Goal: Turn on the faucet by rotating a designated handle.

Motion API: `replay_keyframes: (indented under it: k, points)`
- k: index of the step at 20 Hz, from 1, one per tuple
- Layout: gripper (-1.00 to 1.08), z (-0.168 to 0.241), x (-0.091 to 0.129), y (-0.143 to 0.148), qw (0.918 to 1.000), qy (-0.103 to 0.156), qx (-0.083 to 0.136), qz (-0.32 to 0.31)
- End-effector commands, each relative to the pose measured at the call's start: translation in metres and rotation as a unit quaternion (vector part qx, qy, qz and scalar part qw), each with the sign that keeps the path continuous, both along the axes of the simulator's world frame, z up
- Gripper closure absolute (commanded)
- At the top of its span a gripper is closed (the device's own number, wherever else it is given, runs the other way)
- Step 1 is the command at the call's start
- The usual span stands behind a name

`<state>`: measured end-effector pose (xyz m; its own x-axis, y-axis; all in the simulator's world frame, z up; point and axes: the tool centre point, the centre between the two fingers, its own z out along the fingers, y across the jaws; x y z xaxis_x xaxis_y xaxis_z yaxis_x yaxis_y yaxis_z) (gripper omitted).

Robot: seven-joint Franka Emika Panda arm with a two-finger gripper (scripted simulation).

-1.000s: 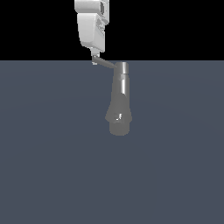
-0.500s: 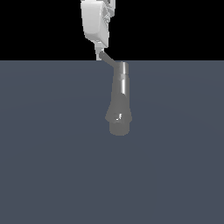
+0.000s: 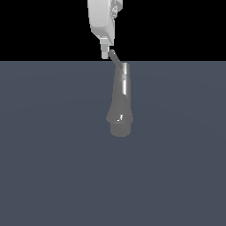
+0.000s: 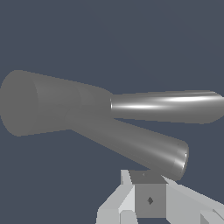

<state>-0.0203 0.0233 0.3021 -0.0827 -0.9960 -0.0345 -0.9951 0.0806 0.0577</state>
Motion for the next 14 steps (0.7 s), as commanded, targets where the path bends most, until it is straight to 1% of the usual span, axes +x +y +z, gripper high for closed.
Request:
replay_keyframes:
  k: [1, 13, 14]
  points:
    - [1.08, 0.0, -0.002, -0.013, 1.0, 0.001, 0.0, -0.002]
    - [1.08, 0.001, -0.013, -0.096, 1.0, 0.003, -0.001, -0.005]
    - [1.08, 0.001, -0.013, -0.096, 1.0, 0.003, -0.001, -0.005]
